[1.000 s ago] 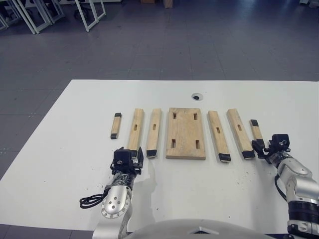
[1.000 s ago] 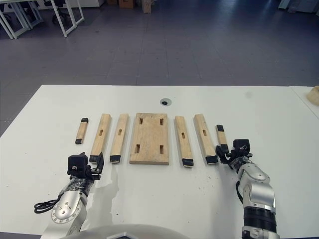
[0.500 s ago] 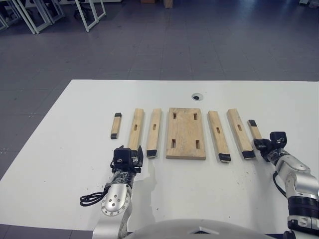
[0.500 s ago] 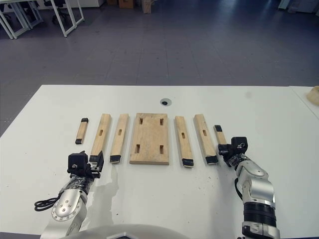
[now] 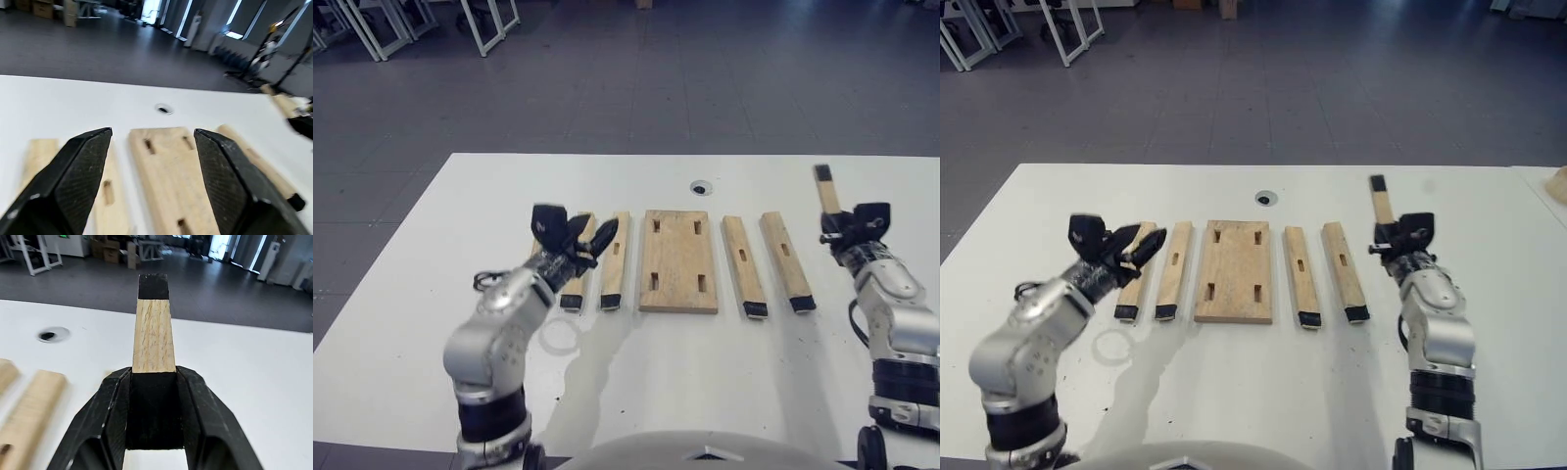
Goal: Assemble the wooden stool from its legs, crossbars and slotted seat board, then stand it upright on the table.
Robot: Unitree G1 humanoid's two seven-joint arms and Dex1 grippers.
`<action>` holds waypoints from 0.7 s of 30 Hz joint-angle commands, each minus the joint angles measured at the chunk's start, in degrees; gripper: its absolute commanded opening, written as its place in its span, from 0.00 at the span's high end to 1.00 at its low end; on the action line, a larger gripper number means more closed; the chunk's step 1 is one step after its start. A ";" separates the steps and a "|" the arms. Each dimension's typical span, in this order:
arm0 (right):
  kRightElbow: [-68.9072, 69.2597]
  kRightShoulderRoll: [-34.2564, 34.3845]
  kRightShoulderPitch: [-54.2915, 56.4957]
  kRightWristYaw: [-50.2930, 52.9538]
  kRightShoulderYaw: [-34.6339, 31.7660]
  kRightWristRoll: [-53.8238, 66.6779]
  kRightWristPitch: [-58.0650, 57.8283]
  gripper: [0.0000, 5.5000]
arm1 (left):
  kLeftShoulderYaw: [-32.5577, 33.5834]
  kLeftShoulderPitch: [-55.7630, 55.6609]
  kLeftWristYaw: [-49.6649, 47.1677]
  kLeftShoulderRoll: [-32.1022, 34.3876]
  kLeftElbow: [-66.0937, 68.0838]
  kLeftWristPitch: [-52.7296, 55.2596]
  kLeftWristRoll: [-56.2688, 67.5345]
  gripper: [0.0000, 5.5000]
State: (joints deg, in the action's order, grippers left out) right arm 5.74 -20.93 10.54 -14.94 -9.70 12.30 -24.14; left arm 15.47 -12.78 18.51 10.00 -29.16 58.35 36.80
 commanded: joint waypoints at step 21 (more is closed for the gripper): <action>13.39 10.48 -9.64 -5.78 27.43 -6.94 9.24 0.77 | 4.14 -11.96 -4.75 -5.09 28.71 11.45 26.46 0.44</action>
State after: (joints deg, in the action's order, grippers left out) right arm 17.73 -11.22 1.81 -20.15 15.75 5.77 -13.99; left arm 20.40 -23.02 14.42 4.07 -1.36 70.97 64.45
